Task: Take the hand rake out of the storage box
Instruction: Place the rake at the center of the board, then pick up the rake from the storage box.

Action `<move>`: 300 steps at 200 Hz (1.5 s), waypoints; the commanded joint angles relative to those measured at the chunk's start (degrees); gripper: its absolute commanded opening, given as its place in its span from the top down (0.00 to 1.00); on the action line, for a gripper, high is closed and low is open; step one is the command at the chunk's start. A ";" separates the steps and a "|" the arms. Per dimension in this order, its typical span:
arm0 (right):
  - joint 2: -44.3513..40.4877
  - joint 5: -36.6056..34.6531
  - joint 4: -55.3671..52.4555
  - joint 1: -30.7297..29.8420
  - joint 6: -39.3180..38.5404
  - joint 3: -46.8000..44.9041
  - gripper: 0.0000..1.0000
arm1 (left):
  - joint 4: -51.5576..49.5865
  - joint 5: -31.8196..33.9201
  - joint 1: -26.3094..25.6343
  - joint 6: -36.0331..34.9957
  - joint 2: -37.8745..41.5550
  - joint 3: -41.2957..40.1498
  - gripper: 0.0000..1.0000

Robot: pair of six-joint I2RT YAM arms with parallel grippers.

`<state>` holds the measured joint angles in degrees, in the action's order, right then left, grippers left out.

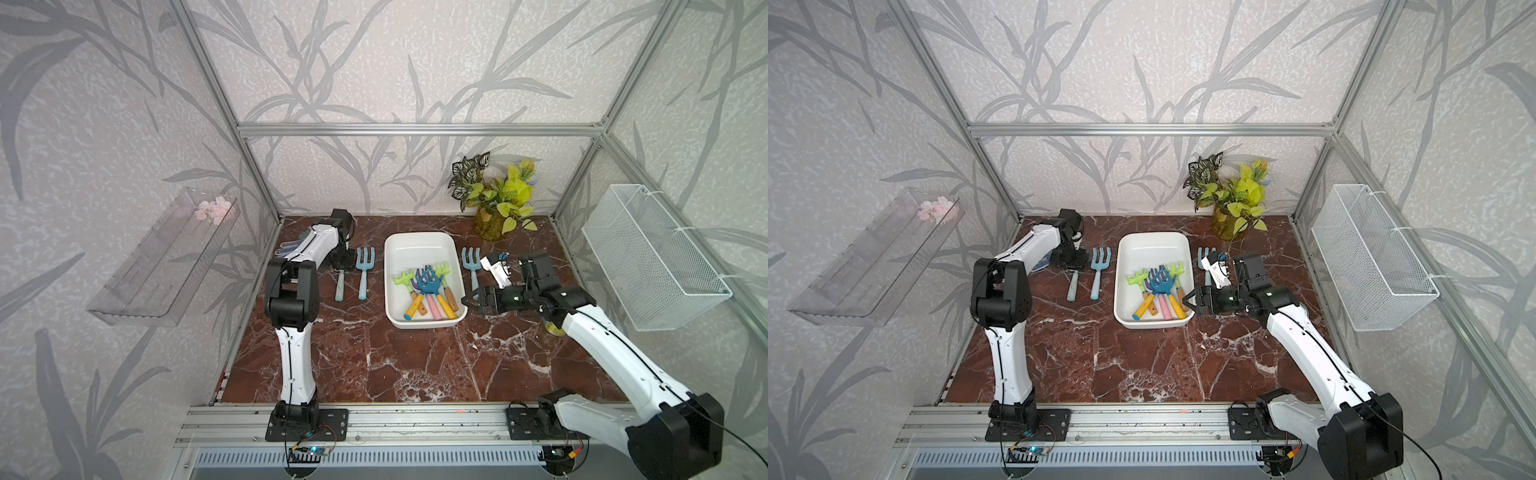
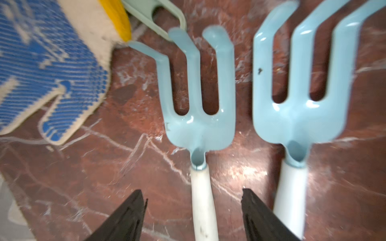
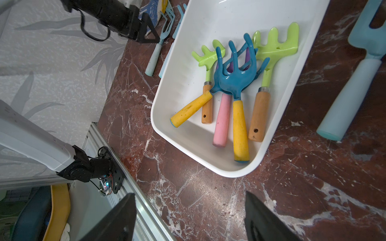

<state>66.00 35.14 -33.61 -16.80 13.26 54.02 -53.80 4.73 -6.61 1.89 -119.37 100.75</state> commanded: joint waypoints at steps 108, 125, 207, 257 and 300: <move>19.09 -20.13 -17.55 -12.38 -10.36 21.32 0.29 | 24.88 -14.68 -12.61 15.96 46.67 -44.68 0.24; 21.48 -22.14 -17.96 -13.23 -10.36 22.94 0.30 | 31.07 -14.94 -14.00 19.21 50.87 -51.95 0.24; 34.81 -28.25 -17.46 -16.49 -9.49 28.30 0.34 | 43.82 -16.13 -17.38 22.43 60.35 -66.28 0.22; 41.31 -31.07 -16.49 -17.61 -9.48 31.79 0.43 | 46.47 -16.87 -17.67 23.15 60.86 -69.64 0.21; 46.08 -32.08 -16.06 -17.60 -9.13 34.76 0.46 | 46.68 -17.45 -17.70 23.15 58.12 -67.94 0.21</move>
<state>109.69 4.80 -49.54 -34.28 4.03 86.26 -8.71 -12.08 -24.05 24.56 -59.79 31.46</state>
